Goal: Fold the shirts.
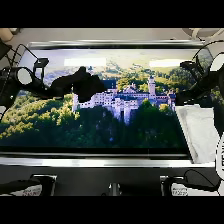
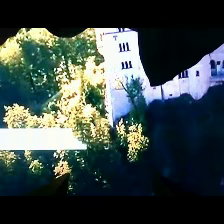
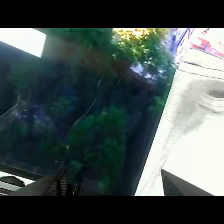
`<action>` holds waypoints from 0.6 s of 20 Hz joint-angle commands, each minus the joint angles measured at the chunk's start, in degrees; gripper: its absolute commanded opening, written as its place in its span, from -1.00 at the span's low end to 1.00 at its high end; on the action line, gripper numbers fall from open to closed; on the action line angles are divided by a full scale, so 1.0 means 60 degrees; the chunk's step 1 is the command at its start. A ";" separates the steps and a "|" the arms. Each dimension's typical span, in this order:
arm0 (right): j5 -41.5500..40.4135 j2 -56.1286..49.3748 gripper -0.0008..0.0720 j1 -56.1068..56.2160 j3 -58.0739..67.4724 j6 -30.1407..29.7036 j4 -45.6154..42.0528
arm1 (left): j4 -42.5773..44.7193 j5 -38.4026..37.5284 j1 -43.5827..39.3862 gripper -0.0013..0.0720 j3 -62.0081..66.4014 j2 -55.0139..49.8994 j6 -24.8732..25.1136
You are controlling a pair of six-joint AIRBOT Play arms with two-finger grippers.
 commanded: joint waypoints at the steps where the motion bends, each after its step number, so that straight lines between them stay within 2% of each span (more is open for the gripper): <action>1: -0.0379 -0.0007 0.70 0.0011 0.0000 0.0000 0.0004 | -0.0193 0.1268 0.0000 0.75 -0.0044 -0.0004 -0.0004; 3: -0.1126 -0.0007 0.70 0.0011 0.0000 0.0004 -0.0025 | -0.0310 0.2433 0.0004 0.77 -0.0044 -0.0015 0.0000; 4: -0.1464 -0.0007 0.70 0.0011 0.0000 0.0000 -0.0022 | -0.0310 0.3370 0.0062 0.92 -0.0036 -0.0066 -0.0004; 5: -0.1690 -0.0007 0.70 0.0011 0.0000 0.0004 -0.0018 | -0.0310 0.4207 0.0164 0.95 0.0055 -0.0211 -0.0007; 6: -0.1778 -0.0007 0.70 0.0011 0.0000 0.0000 -0.0015 | -0.0310 0.4779 0.0335 0.95 0.0372 -0.0561 -0.0138; 7: -0.1851 -0.0007 0.70 0.0011 0.0000 0.0036 0.0029 | -0.0313 0.4827 0.0535 0.95 0.0907 -0.1082 -0.0382; 9: -0.1989 -0.0007 0.70 0.0011 0.0000 0.0040 0.0120 | -0.0470 0.3792 0.0874 0.95 0.2535 -0.2685 -0.0459; 11: -0.2186 -0.0007 0.70 0.0011 0.0000 0.0036 0.0120 | -0.0980 0.1872 0.0936 0.98 0.4357 -0.4426 0.0255; 12: -0.2331 -0.0015 0.70 0.0011 0.0000 0.0040 0.0120 | -0.1038 0.1089 0.0896 1.00 0.5180 -0.5231 0.0262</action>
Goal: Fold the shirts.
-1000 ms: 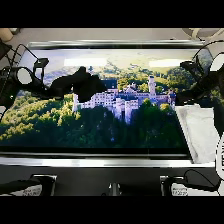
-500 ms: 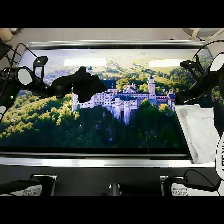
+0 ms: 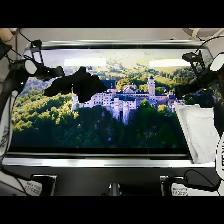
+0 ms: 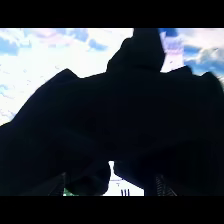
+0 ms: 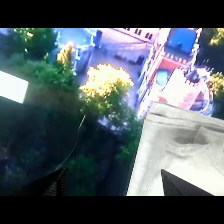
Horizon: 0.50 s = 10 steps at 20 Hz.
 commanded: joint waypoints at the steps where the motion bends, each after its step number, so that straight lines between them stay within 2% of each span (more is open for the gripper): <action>1: -0.0594 -0.0018 0.70 0.0011 0.0000 0.0015 0.0069 | -0.0430 -0.2244 0.0087 1.00 0.2721 -0.2703 0.0372; 4: -0.0616 -0.0058 0.70 0.0011 0.0000 0.0011 0.0098 | -0.0412 -0.2401 0.0040 1.00 0.3056 -0.3712 0.0255; 5: -0.0550 -0.0062 0.70 0.0011 0.0000 0.0011 0.0102 | -0.0248 -0.2404 0.0051 0.80 0.3056 -0.3847 -0.0142; 7: -0.0525 -0.0058 0.70 0.0011 0.0000 0.0007 0.0102 | 0.0055 -0.2317 0.0102 -0.64 0.3056 -0.3887 -0.0313; 8: -0.0525 -0.0058 0.70 0.0011 0.0000 0.0007 0.0102 | 0.0076 -0.2295 0.0135 -0.91 0.3060 -0.3840 -0.0313; 10: -0.0521 -0.0058 0.69 0.0011 0.0000 0.0007 0.0124 | 0.0076 -0.2291 0.0160 -0.91 0.3064 -0.3548 -0.0310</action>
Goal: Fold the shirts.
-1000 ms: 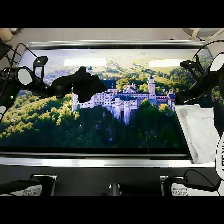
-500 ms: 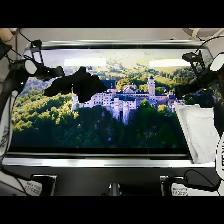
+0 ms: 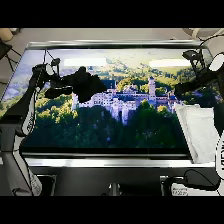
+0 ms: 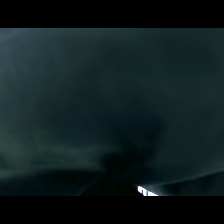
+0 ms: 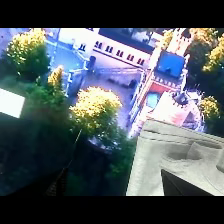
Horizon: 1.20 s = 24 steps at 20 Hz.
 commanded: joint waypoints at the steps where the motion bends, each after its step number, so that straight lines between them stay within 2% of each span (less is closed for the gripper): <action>1: 0.0004 0.0000 0.68 0.0011 0.0000 0.0000 0.0036 | 0.0168 -0.0007 0.0033 -0.91 0.0135 0.0288 -0.0087; 4: -0.0331 0.0259 0.48 0.0011 0.0033 -0.0339 -0.0004 | 0.0091 0.0925 -0.0302 -0.91 0.0135 0.1960 0.1002; 7: -0.0951 0.1213 0.48 0.0011 0.0222 -0.0404 -0.0160 | -0.0714 0.1949 -0.1107 -0.91 0.0131 0.4430 0.2514; 10: -0.1636 0.2597 0.48 0.0011 0.0882 -0.0404 -0.0419 | -0.2084 0.2357 -0.2280 -0.91 0.0127 0.6492 0.3654; 12: -0.2018 0.3610 0.49 0.0011 0.1348 -0.0412 -0.0619 | -0.2262 0.2820 -0.3238 -0.91 0.0127 0.7482 0.3730; 15: -0.2331 0.5002 0.49 0.0011 0.1876 -0.0692 -0.1137 | -0.2248 0.4248 -0.4499 -0.91 0.0127 0.8360 0.4051; 18: -0.2131 0.6000 0.49 0.0011 0.1876 -0.0696 -0.1657 | -0.2229 0.4222 -0.4863 -0.91 0.0055 0.8510 0.4040; 19: -0.1705 0.6167 0.49 0.0011 0.1876 -0.0696 -0.1657 | -0.2204 0.3861 -0.4845 -0.91 -0.0215 0.8506 0.3982; 21: -0.0382 0.6182 0.49 0.0011 0.1872 -0.0692 -0.1526 | -0.1749 0.2838 -0.4783 -0.91 -0.1104 0.8470 0.3322; 24: 0.2342 0.5479 0.50 0.0011 0.1381 -0.0692 -0.1198 | -0.0845 0.1472 -0.4783 -0.91 -0.3209 0.8324 0.2371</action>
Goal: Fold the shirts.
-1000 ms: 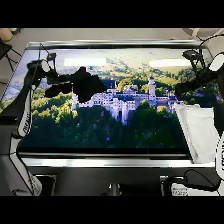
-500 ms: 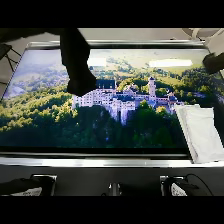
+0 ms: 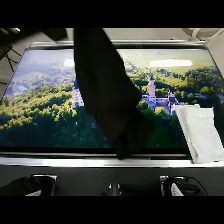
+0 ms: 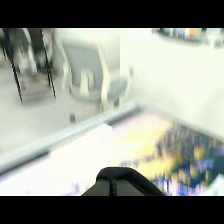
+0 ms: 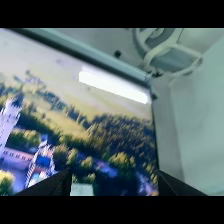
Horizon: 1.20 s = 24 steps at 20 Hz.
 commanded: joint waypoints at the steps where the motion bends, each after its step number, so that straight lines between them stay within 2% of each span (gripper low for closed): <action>1: 0.2696 -0.0539 0.50 0.0007 -0.0878 -0.0011 0.0688 | 0.0729 -0.1137 -0.0062 -0.91 -0.2463 -0.0036 -0.0914; 3: 0.2441 -0.0954 0.58 0.0007 -0.2758 -0.0295 0.2229 | 0.0721 -0.0794 -0.0062 -0.91 -0.4364 -0.0102 -0.0914; 4: 0.2011 -0.1096 0.70 0.0007 -0.3898 -0.0550 0.3093 | 0.0721 -0.0648 -0.0062 -0.91 -0.5187 -0.0168 -0.0925; 5: 0.1428 -0.1231 0.96 0.0007 -0.5206 -0.0841 0.3945 | 0.0725 -0.0627 -0.0058 -0.91 -0.5941 -0.0255 -0.1024; 8: -0.0288 -0.1734 0.95 0.0007 -0.8564 -0.1147 0.5756 | 0.0725 -0.0732 -0.0062 -0.91 -0.7333 -0.0346 -0.1268; 11: -0.1308 -0.2452 0.92 0.0211 -1.0335 -0.1286 0.7020 | 0.0725 -0.0761 -0.0062 -0.91 -0.7570 -0.0331 -0.1268; 18: -0.4215 -0.4000 0.94 0.2375 -1.0801 -0.1275 0.9511 | 0.0721 -0.0739 -0.0062 -0.91 -0.7548 -0.0306 -0.1268; 21: -0.4382 -0.4393 0.94 0.2397 -1.0801 -0.1275 1.0466 | 0.0718 -0.0736 -0.0062 -0.91 -0.7537 -0.0229 -0.1268; 24: -0.4306 -0.4696 0.92 0.2397 -1.0801 -0.0681 1.0673 | 0.0721 -0.0729 -0.0062 -0.91 -0.7526 -0.0193 -0.1268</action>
